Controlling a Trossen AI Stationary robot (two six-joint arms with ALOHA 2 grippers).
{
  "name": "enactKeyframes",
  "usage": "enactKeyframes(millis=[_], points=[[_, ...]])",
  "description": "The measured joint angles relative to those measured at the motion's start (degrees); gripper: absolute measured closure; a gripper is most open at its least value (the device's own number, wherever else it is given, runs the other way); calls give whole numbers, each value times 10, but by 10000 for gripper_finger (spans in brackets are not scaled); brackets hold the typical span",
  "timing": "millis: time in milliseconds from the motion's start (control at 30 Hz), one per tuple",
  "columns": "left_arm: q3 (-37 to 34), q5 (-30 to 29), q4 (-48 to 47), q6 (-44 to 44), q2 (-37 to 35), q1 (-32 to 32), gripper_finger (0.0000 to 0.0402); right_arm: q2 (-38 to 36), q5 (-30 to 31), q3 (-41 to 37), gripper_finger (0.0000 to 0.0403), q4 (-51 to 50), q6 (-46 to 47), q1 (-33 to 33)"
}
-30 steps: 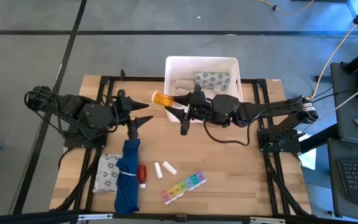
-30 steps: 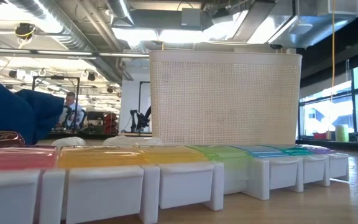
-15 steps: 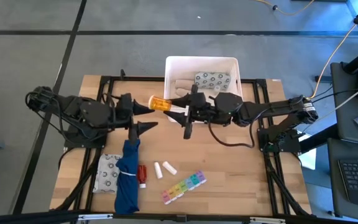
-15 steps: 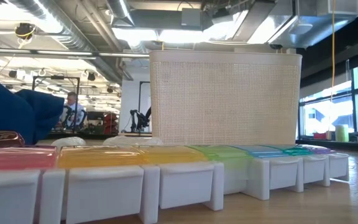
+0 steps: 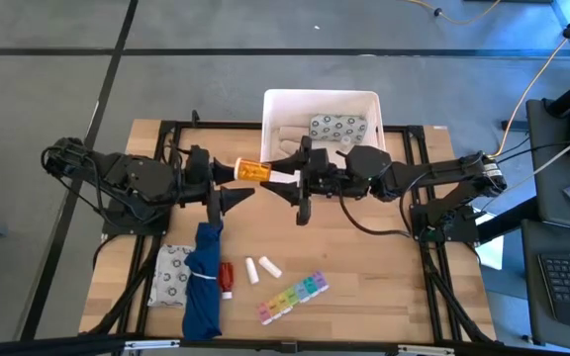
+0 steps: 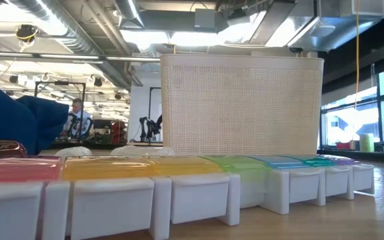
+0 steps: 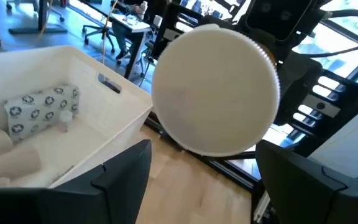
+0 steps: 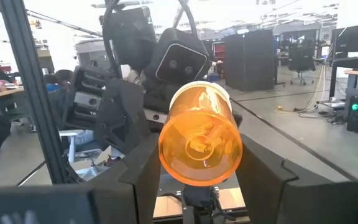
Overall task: Pick & place medical supplies in basket/bin
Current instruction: Put the orange pill bottle into the white container
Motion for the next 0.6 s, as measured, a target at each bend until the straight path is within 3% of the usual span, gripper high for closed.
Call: enactKeyframes(millis=[400, 600], points=[[0, 0, 1, -34, 0, 0, 121, 0, -2, 0, 228, 0, -14, 3], [0, 26, 65, 53, 0, 0, 123, 0, -8, 0, 228, 8, -27, 5]])
